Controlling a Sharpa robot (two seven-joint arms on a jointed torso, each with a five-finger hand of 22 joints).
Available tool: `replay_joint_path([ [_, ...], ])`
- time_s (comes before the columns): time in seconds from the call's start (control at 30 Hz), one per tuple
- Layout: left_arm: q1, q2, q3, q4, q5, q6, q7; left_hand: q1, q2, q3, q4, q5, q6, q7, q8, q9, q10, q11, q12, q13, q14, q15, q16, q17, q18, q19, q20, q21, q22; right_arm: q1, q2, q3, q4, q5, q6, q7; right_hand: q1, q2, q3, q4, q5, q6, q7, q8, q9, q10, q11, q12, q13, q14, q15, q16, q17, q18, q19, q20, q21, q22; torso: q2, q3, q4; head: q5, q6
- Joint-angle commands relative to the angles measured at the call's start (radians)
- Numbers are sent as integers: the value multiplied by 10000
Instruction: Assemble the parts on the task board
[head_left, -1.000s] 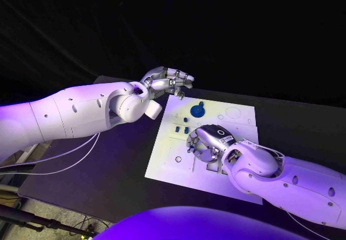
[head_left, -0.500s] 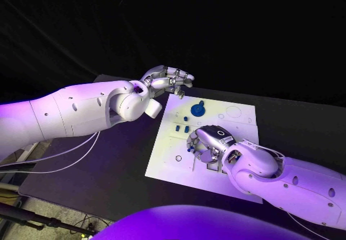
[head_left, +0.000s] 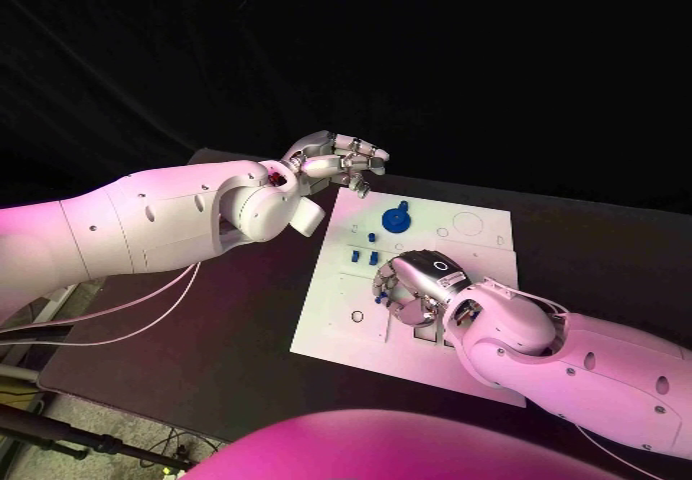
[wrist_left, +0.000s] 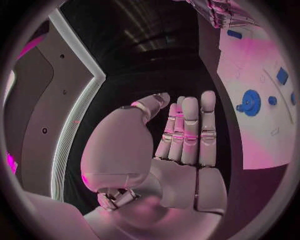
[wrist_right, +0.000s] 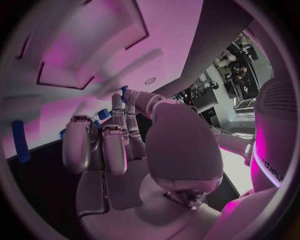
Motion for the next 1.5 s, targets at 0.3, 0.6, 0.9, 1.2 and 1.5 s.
replay_joint_path([
  [0.3,9,27,6,-10,10,176,-5,-48,29,-74,2,51,-107,-8,79,13,-110,4,40,-14,-103,4,-38,-20,104,28,-38,-52,-17,-27,92,-35,-56,-178,712,14,-795,-300,-305,-43,242,-508,164,-274,-35,-367,-3,-185,-52,482,163,14,-126,-101,-45,148,-196,1411,4,1,-5,1,-44],
  [0.6,8,29,6,-20,9,199,-32,-48,29,-74,2,51,-107,-8,79,13,-110,4,40,-14,-103,4,-38,-20,104,28,-38,-52,-17,-26,78,-39,-73,-174,247,-41,-981,-503,-353,-119,168,-914,372,-596,-178,-1140,219,-170,-200,360,350,-182,-550,7,-296,295,-750,1199,4,5,-3,0,-44],
  [0.9,8,25,5,-33,9,254,-67,-45,33,-78,-2,47,-113,-8,87,15,-120,5,47,-17,-108,4,-39,-27,104,30,-37,-64,-23,-24,-122,-39,93,-106,-349,-193,-1005,-661,-541,-287,125,-1278,449,-820,-324,-1747,330,-110,-340,264,446,-358,-914,116,-521,420,-1267,990,-3,7,-18,-55,3],
  [1.2,6,7,0,-56,9,419,-86,-81,31,-105,20,10,-121,-2,100,19,-137,15,57,-22,-119,13,-41,-39,102,31,-31,-86,-33,229,-928,13,886,111,-734,-258,-1027,-706,-659,-329,98,-1328,432,-850,-355,-1800,325,-42,-346,226,445,-434,-1062,146,-580,430,-1416,928,-13,8,-24,-144,94],
  [1.5,5,-62,-31,-34,9,437,-86,-81,31,-105,20,10,-121,-2,100,19,-137,15,57,-22,-119,13,-41,-39,102,31,-31,-86,-33,1051,-2215,146,1279,605,428,-627,-1148,-668,-1266,-295,-123,-1577,397,-1016,-502,-2173,342,-22,-435,240,469,-439,-1071,154,-584,436,-1516,885,-26,-2,-53,-404,223],
])
